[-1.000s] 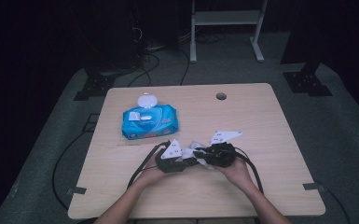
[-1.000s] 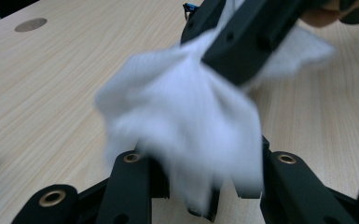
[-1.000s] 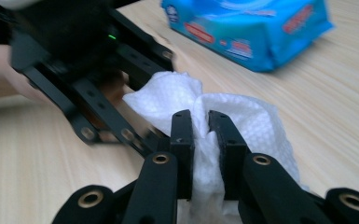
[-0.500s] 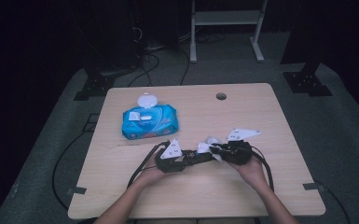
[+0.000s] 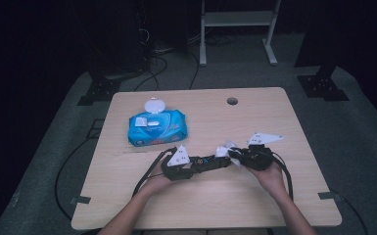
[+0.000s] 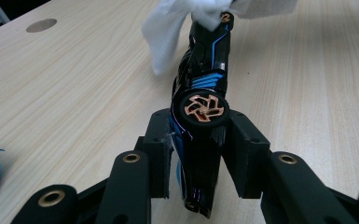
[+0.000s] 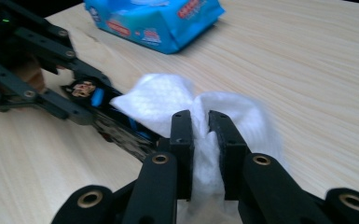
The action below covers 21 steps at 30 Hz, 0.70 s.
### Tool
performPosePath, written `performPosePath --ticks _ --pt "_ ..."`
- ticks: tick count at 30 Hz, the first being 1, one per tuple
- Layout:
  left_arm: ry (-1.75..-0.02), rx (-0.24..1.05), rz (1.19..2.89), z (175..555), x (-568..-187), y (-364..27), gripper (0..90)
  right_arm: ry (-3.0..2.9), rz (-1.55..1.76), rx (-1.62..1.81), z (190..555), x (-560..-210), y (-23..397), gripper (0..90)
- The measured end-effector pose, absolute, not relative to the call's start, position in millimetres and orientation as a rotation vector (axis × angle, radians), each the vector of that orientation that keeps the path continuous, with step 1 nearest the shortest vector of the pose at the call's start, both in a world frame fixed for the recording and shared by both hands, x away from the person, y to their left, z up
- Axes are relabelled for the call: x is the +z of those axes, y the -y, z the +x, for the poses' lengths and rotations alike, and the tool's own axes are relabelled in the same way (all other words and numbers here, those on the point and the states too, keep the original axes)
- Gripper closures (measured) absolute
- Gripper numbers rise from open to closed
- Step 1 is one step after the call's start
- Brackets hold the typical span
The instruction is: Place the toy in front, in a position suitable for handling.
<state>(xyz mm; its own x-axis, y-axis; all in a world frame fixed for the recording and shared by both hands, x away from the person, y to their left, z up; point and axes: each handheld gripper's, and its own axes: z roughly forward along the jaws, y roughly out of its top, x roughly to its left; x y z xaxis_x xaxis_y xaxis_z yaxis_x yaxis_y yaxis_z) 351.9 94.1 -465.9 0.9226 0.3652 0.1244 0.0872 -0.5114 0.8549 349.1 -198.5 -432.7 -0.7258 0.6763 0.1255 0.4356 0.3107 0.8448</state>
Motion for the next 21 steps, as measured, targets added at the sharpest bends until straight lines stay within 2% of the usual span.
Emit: performPosePath --ticks 5,14,21 --pt "-0.324 0.360 2.093 352 -466 -95 63.6 -2.367 0.907 1.360 345 -431 178 79.4" --pt "-0.322 0.363 2.098 352 -465 -97 63.5 -2.290 1.066 1.336 354 -435 213 79.6" --pt "-0.321 0.363 2.096 352 -465 -96 63.6 -2.328 0.981 1.391 347 -431 188 79.6"
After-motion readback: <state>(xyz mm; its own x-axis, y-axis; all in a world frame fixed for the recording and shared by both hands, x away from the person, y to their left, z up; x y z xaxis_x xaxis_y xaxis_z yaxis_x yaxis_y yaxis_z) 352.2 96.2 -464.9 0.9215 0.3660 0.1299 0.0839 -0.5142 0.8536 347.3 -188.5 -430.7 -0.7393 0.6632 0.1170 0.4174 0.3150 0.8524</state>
